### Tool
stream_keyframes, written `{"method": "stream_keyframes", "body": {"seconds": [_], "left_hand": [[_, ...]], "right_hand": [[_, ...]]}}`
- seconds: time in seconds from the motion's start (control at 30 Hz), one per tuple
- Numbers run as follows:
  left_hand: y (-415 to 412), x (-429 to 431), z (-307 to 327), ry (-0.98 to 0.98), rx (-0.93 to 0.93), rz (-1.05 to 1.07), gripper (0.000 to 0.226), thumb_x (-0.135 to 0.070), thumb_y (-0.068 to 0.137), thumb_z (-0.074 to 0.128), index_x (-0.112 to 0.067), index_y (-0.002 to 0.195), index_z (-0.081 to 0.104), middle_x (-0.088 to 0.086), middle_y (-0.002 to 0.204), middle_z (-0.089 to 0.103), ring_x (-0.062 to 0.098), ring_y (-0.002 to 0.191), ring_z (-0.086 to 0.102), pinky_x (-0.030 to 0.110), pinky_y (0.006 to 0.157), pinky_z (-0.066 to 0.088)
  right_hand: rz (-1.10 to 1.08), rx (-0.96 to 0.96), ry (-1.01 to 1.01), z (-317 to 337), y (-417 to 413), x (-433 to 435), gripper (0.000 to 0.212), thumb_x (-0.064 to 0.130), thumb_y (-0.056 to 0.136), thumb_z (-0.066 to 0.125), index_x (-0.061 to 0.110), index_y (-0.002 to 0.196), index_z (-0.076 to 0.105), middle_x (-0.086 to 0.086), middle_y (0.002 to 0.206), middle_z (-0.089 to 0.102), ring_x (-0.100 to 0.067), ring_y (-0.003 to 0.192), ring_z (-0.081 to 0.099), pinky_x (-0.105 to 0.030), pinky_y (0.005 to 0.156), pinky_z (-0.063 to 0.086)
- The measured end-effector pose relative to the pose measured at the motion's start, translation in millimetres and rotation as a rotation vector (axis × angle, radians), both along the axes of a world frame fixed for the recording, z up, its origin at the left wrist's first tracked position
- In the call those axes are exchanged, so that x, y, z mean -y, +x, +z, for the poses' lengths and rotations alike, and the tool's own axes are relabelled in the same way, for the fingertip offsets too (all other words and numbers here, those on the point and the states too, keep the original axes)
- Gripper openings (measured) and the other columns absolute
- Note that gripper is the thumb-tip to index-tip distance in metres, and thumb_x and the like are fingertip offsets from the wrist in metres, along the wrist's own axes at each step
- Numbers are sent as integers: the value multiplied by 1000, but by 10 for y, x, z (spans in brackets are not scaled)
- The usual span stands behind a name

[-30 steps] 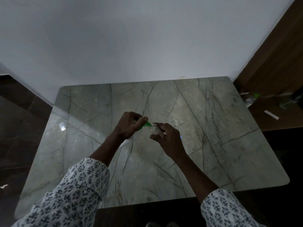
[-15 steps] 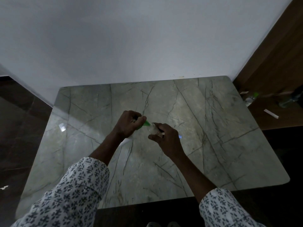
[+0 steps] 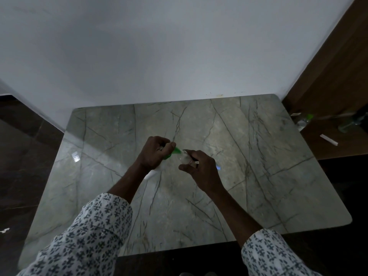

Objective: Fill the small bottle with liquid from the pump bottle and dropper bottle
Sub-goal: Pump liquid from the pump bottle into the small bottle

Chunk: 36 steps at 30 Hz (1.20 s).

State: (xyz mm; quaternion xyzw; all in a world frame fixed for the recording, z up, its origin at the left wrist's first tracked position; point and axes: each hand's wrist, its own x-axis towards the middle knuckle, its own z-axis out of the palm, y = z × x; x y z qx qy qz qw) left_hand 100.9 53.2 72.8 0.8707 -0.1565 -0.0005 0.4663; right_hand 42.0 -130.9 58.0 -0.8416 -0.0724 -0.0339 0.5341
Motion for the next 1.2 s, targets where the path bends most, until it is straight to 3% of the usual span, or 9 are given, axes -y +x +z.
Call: {"method": "stream_keyframes", "body": {"seconds": [0.1, 0.3, 0.53, 0.73, 0.83, 0.93, 1.07, 1.13, 1.2], "left_hand": [[-10, 13, -7, -10, -9, 6, 58, -50, 85, 44, -2, 61, 65, 20, 53, 59, 36, 43, 52, 36, 43, 40], [-36, 53, 76, -49, -2, 30, 37, -54, 86, 44, -32, 62, 61, 9, 54, 59, 26, 44, 54, 31, 46, 40], [12, 36, 79, -7, 11, 6, 59, -51, 86, 45, -2, 58, 63, 15, 49, 53, 24, 38, 43, 28, 44, 34], [-12, 85, 137, 2, 23, 8, 39, -46, 86, 43, -29, 51, 51, -5, 46, 44, 15, 37, 38, 22, 43, 32], [-18, 102, 168, -12, 2, 19, 38, -50, 86, 43, -31, 56, 56, 2, 50, 53, 27, 41, 47, 28, 46, 38], [-20, 113, 180, -36, 20, 47, 48, -55, 87, 41, -21, 65, 67, 15, 57, 62, 33, 47, 56, 41, 47, 44], [2, 195, 282, -51, 51, 77, 67, -58, 86, 40, -2, 67, 69, 20, 58, 64, 35, 48, 57, 40, 47, 43], [49, 241, 357, -23, 35, 97, 71, -62, 84, 41, 1, 65, 69, 20, 57, 64, 38, 49, 57, 39, 47, 44], [117, 277, 447, 7, -9, 138, 79, -68, 82, 41, 4, 65, 68, 17, 57, 66, 36, 52, 61, 40, 53, 49]], "right_hand": [[3, 0, -3, -14, -8, -9, 54, 26, 75, 79, 6, 122, 63, -12, 106, 68, -21, 96, 62, -34, 81, 55], [-7, -11, 30, 12, 8, -19, 54, 27, 75, 79, 6, 122, 62, -11, 106, 68, -19, 96, 63, -37, 79, 57], [-7, 5, 19, 27, 38, 16, 54, 29, 75, 79, 8, 122, 63, -11, 103, 68, -20, 93, 63, -40, 77, 57], [12, 10, 6, 5, 20, 22, 55, 28, 74, 79, 8, 123, 63, -11, 103, 68, -20, 93, 63, -38, 78, 56], [14, 8, 24, 25, 14, 21, 54, 28, 75, 79, 7, 122, 63, -11, 104, 68, -19, 93, 63, -35, 78, 56], [34, -15, 75, 67, 46, 32, 53, 27, 75, 79, 8, 122, 62, -10, 109, 65, -20, 96, 63, -33, 80, 56], [112, -161, 193, 238, 124, 119, 54, 17, 76, 79, 18, 126, 58, -2, 114, 65, -14, 97, 66, -26, 81, 57], [164, -249, 266, 324, 200, 213, 49, 12, 77, 78, 22, 121, 57, 1, 111, 67, -13, 94, 69, -31, 81, 58], [205, -289, 330, 397, 300, 313, 40, 7, 78, 75, 13, 113, 57, -6, 110, 68, -22, 95, 71, -43, 84, 58]]}}
